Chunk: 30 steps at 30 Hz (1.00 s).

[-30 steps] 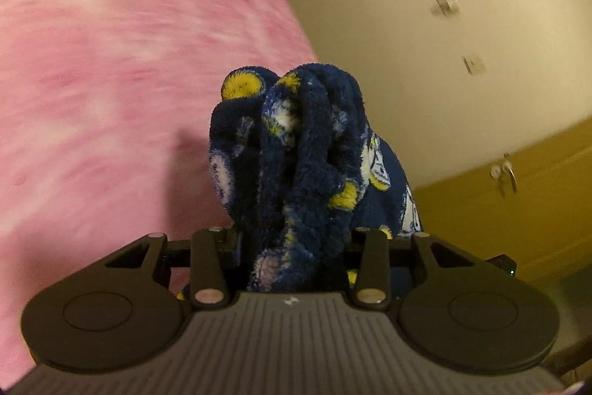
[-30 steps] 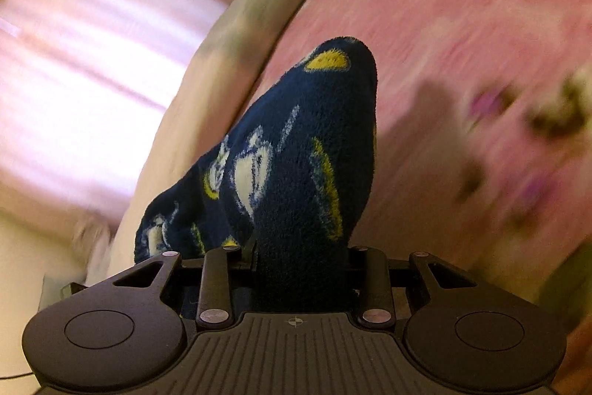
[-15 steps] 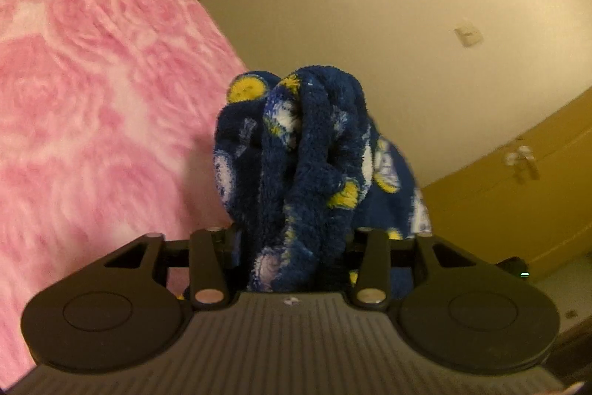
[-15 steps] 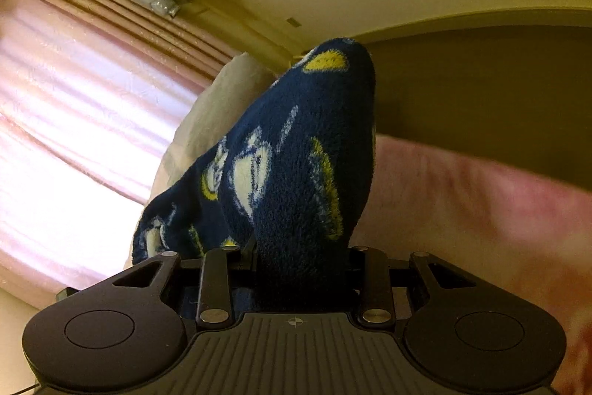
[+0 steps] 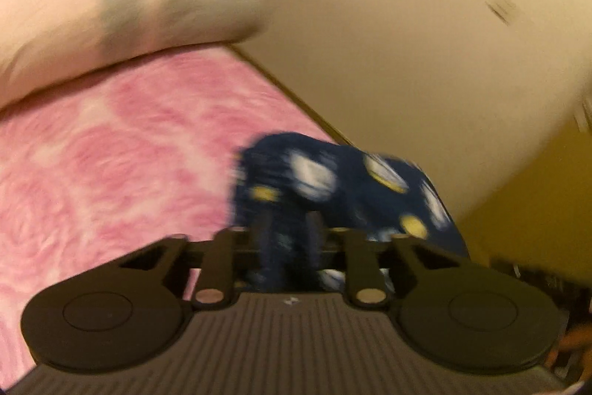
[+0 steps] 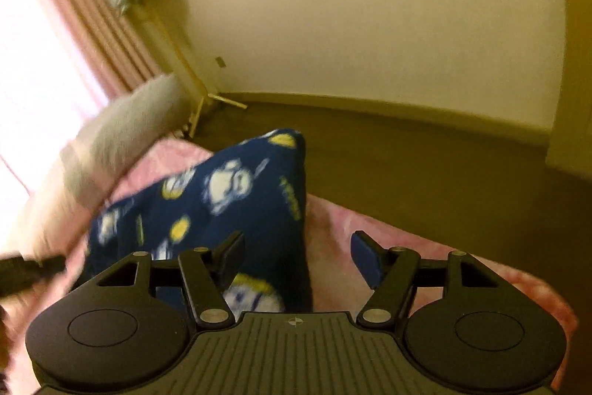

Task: Fold clothes
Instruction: 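Lift the pajama stack with both grippers and carry it toward the bed's foot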

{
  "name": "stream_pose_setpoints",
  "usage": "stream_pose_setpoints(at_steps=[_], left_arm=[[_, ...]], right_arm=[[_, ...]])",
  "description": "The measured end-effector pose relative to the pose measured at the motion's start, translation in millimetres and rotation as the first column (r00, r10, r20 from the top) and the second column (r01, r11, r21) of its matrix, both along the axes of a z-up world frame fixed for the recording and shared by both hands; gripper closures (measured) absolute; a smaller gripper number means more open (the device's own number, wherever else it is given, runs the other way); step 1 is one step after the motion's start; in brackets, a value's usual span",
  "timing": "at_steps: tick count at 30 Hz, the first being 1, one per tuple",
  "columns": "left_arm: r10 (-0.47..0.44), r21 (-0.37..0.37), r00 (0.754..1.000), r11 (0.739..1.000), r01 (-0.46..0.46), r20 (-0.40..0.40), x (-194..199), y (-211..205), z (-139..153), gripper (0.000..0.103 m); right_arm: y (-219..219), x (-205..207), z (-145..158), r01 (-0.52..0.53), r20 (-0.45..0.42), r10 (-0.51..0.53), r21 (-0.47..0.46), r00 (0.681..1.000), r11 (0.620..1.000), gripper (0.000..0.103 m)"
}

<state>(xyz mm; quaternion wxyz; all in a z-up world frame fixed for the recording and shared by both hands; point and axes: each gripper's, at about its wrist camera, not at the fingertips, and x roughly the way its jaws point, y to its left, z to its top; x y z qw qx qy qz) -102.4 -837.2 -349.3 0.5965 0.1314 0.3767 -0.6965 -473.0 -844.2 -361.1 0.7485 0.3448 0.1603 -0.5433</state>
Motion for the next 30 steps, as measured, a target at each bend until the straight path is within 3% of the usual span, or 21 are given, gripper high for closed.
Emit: stream_pose_setpoints(at_steps=[3,5,8,11,17,23,30], left_arm=[[-0.106,-0.003,0.986,0.994,0.108,0.13,-30.3,12.2,-4.1,0.1],[-0.1,0.039,0.981,0.995,0.095,0.166,-33.7,14.6,-19.9,0.101],[-0.079,0.075,0.985,0.995,0.068,0.152,-25.3,18.1,-48.5,0.101],[-0.08,0.057,0.988,0.996,0.073,0.133,-18.0,21.6,-60.2,0.1],[-0.063,0.042,0.989,0.997,0.058,0.133,-19.4,23.3,-43.4,0.101],[-0.051,-0.062,0.989,0.996,0.06,0.136,-18.6,11.0,-4.7,0.101],[-0.067,-0.042,0.978,0.996,0.076,0.197,-27.3,-49.4,-20.6,0.101]], right_arm=[[12.2,26.9,-0.7,-0.069,-0.102,0.065,-0.043,0.993,0.997,0.036],[18.5,44.1,-2.3,-0.116,-0.169,0.104,-0.065,0.98,0.991,0.037],[16.0,61.1,-25.7,-0.163,-0.241,0.149,-0.038,0.959,0.986,0.046],[15.9,69.3,-47.3,-0.173,-0.29,0.155,-0.037,0.944,0.984,0.046],[9.8,63.4,-33.5,-0.164,-0.27,0.158,0.0,0.95,0.987,0.046],[-8.8,59.3,-0.2,-0.158,-0.239,0.131,-0.1,0.962,0.982,0.046],[-54.9,88.1,0.1,-0.171,-0.252,0.127,-0.163,0.959,0.972,0.046]])
